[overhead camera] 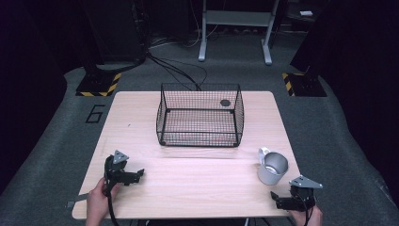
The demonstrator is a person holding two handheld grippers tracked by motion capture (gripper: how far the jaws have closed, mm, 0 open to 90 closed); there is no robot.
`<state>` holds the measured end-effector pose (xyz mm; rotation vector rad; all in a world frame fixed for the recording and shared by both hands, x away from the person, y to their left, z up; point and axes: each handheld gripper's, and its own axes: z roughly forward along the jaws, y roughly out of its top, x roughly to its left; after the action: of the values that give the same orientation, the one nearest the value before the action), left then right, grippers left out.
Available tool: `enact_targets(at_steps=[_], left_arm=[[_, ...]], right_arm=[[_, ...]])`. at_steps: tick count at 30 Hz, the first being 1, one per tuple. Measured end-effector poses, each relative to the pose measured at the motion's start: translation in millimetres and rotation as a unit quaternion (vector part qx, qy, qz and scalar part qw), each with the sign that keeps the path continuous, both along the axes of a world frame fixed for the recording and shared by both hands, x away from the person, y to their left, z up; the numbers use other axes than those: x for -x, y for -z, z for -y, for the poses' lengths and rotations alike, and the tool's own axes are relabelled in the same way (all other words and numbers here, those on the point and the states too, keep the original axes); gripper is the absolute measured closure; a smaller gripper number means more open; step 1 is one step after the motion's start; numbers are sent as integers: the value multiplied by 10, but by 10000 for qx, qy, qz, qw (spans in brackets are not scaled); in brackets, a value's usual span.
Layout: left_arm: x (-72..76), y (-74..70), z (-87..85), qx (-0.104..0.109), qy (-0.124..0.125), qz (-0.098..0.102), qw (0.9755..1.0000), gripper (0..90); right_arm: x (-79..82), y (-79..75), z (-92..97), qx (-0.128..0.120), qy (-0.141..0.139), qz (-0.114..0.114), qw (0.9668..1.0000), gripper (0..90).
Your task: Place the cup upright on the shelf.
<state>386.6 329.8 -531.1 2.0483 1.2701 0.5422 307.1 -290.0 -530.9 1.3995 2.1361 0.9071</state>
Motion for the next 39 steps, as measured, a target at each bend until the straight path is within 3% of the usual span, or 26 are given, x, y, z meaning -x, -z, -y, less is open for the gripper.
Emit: enact_targets(at_steps=[12,19,25,39], left_arm=[[0,0,0,0,0,-2,10000,0],[0,0,0,2,-1,-1,10000,0],[0,0,0,0,0,0,10000,0],[0,0,0,2,-1,-2,10000,0]], right_arm=[[22,-65,-2,-175,-42,45,9998,0],[43,-259,-47,-287,-56,165,9994,0],[16,-413,-115,-241,-89,238,9994,0],[-186,-669,-222,-328,-138,381,9986,0]])
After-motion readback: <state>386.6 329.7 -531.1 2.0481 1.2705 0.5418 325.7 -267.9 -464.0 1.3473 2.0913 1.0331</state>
